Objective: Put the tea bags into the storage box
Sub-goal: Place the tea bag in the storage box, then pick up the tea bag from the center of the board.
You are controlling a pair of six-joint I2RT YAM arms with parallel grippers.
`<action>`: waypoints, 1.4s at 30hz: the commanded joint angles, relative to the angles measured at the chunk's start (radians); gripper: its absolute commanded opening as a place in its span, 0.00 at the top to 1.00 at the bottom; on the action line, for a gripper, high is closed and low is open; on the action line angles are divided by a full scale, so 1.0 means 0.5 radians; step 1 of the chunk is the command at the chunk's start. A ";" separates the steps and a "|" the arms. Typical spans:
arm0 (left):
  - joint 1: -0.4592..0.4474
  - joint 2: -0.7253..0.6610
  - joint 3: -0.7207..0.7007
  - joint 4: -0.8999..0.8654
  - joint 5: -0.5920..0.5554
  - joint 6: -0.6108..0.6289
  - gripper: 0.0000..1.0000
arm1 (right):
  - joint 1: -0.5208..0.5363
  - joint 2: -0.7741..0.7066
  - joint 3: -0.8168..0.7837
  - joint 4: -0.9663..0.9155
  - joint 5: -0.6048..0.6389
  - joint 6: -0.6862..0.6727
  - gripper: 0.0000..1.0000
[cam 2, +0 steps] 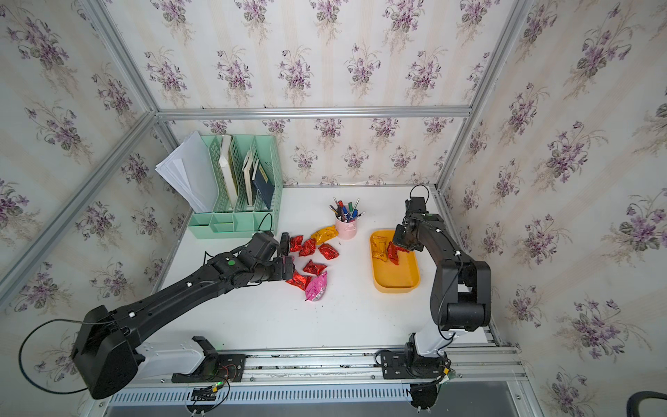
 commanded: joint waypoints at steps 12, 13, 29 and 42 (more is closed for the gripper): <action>-0.060 -0.261 -0.106 -0.234 -0.206 -0.231 0.01 | 0.028 -0.122 -0.064 0.063 -0.024 0.047 0.51; -0.058 -0.281 -0.114 -0.245 -0.209 -0.225 0.01 | 0.067 -0.161 -0.085 0.054 -0.021 0.059 0.49; -0.057 -0.328 -0.129 -0.203 -0.206 0.104 0.01 | 1.620 -0.635 -0.715 0.574 -0.079 1.240 0.32; -0.050 -0.631 -0.315 -0.276 -0.094 0.238 0.01 | 2.013 0.036 -0.326 0.612 0.082 1.657 0.26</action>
